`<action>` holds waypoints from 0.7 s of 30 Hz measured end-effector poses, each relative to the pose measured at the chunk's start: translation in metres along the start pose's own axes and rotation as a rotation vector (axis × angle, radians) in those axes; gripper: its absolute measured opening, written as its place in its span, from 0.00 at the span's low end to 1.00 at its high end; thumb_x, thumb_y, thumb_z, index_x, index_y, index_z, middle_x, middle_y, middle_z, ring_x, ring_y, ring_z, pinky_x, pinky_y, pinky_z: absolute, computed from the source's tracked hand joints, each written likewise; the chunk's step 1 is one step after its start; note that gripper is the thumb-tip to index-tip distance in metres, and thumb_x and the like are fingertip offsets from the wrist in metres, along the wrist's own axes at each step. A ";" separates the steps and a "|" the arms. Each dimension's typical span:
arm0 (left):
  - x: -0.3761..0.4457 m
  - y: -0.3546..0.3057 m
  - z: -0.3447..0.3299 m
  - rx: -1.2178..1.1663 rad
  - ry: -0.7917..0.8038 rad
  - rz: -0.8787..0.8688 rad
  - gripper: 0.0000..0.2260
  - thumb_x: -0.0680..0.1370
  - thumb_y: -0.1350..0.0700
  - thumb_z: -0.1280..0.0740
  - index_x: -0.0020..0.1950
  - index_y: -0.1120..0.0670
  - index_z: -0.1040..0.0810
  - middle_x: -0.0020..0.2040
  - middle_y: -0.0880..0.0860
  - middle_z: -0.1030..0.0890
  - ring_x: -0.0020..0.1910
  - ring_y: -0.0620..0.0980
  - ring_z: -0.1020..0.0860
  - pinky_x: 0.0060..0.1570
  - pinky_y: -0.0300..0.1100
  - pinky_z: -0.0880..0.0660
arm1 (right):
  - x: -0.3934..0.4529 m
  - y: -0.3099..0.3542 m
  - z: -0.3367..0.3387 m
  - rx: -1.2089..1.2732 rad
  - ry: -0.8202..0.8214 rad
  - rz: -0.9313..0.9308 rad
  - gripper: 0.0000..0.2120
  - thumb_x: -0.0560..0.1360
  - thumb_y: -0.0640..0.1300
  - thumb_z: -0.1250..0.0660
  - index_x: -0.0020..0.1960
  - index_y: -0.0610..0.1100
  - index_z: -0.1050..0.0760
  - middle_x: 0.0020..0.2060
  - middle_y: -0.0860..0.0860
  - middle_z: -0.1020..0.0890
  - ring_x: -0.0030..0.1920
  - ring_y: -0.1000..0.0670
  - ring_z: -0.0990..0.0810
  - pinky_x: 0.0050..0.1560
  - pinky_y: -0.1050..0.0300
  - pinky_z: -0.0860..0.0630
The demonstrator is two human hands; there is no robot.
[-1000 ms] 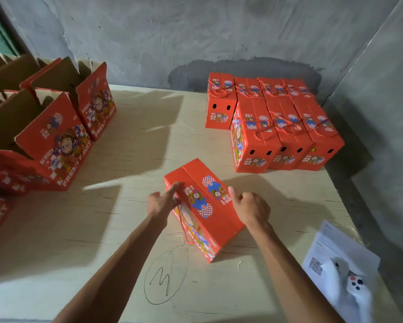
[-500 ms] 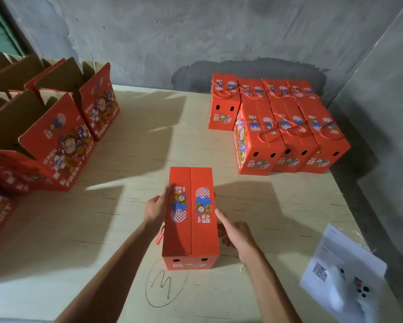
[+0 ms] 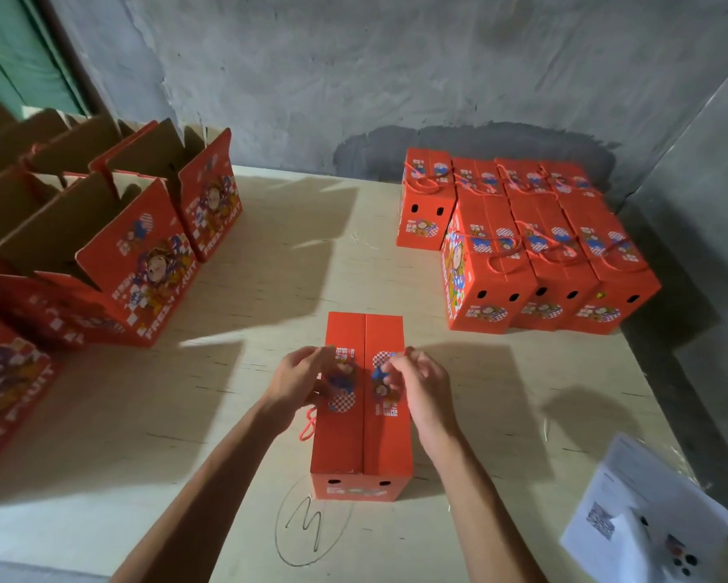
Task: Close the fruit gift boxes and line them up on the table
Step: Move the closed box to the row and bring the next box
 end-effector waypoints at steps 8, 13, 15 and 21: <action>0.001 0.024 0.018 0.239 -0.045 0.143 0.25 0.72 0.41 0.23 0.56 0.57 0.27 0.43 0.59 0.20 0.33 0.53 0.23 0.32 0.44 0.28 | -0.015 0.000 -0.046 0.120 0.170 -0.040 0.09 0.78 0.36 0.33 0.47 0.28 0.22 0.40 0.39 0.15 0.34 0.45 0.17 0.36 0.54 0.18; -0.001 0.042 0.024 0.193 -0.058 0.054 0.20 0.75 0.43 0.24 0.42 0.59 0.21 0.28 0.52 0.23 0.27 0.49 0.27 0.29 0.41 0.30 | -0.018 -0.006 -0.052 0.123 0.164 -0.078 0.09 0.78 0.36 0.32 0.47 0.28 0.22 0.38 0.40 0.15 0.32 0.45 0.18 0.34 0.53 0.20; -0.003 0.038 0.023 0.257 -0.068 0.009 0.19 0.77 0.43 0.26 0.37 0.58 0.21 0.29 0.51 0.25 0.29 0.49 0.27 0.30 0.41 0.31 | -0.019 -0.008 -0.052 0.125 0.153 -0.092 0.08 0.78 0.37 0.31 0.45 0.31 0.22 0.38 0.40 0.15 0.32 0.45 0.18 0.33 0.54 0.19; -0.025 -0.015 0.023 0.255 -0.088 -0.140 0.20 0.74 0.42 0.31 0.32 0.56 0.21 0.32 0.51 0.24 0.34 0.47 0.29 0.36 0.41 0.33 | -0.019 -0.007 -0.051 -0.103 0.163 0.043 0.10 0.79 0.47 0.32 0.43 0.42 0.18 0.41 0.43 0.14 0.44 0.39 0.15 0.48 0.40 0.19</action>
Point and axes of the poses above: each hand's wrist, its own x-axis towards the middle knuckle, its own z-axis out of the back of the hand, y = z × x, the point moved 7 cm from there along x, towards the middle knuckle
